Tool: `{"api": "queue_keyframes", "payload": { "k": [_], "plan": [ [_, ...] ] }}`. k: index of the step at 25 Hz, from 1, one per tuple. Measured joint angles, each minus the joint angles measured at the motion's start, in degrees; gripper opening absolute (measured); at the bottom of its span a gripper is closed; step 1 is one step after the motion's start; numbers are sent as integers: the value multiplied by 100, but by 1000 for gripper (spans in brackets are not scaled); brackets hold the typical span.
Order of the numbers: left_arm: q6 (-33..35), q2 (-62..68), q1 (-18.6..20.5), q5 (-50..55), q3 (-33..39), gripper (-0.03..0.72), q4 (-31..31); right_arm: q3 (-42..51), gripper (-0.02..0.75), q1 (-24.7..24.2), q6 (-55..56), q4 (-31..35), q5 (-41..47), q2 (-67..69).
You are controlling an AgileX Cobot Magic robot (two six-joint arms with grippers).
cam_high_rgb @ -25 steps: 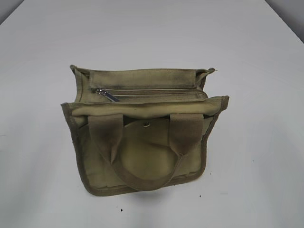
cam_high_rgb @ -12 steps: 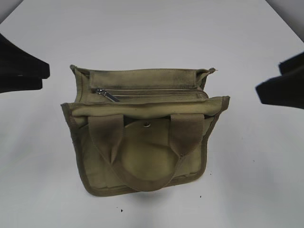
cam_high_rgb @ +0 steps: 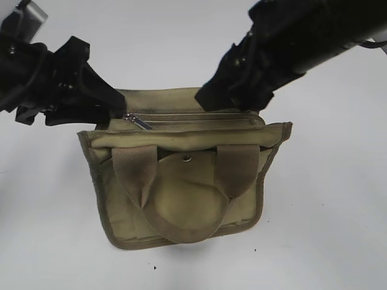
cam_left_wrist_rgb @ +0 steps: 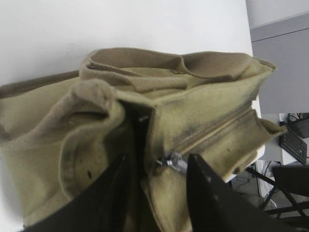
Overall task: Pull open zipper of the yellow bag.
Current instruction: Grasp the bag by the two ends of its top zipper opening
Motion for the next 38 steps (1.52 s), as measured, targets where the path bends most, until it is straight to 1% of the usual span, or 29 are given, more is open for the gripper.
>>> {"api": "queue_keyframes", "payload": {
  "k": [3, 7, 10, 12, 16, 17, 22, 26, 38],
  "plan": [
    [0, 359, -25, -179, -164, 318, 12, -376, 468, 198, -98, 0, -50, 436],
    [0, 675, -85, -298, -466, 319, -12, -691, 468, 307, -256, 0, -100, 790],
    [0, 790, -222, -316, -708, 294, -57, -838, 468, 319, -341, -5, -127, 1010],
    [0, 849, -325, -326, -821, 234, -62, -937, 468, 319, -433, -5, -156, 1143],
    [0, 873, -441, -308, -891, 43, 37, -1090, 426, 413, -687, -8, -252, 1366],
    [0, 873, -453, -290, -904, 29, 37, -1100, 412, 469, -786, -13, -259, 1411],
    [0, 840, -453, -175, -909, 28, 43, -1106, 391, 649, -983, -8, -438, 1639],
    [0, 788, -453, -87, -909, 28, 18, -1106, 384, 651, -1002, -8, -570, 1797],
    [0, 782, -453, -30, -909, 28, -70, -1106, 384, 651, -958, 120, -595, 2019]
  ]
}}
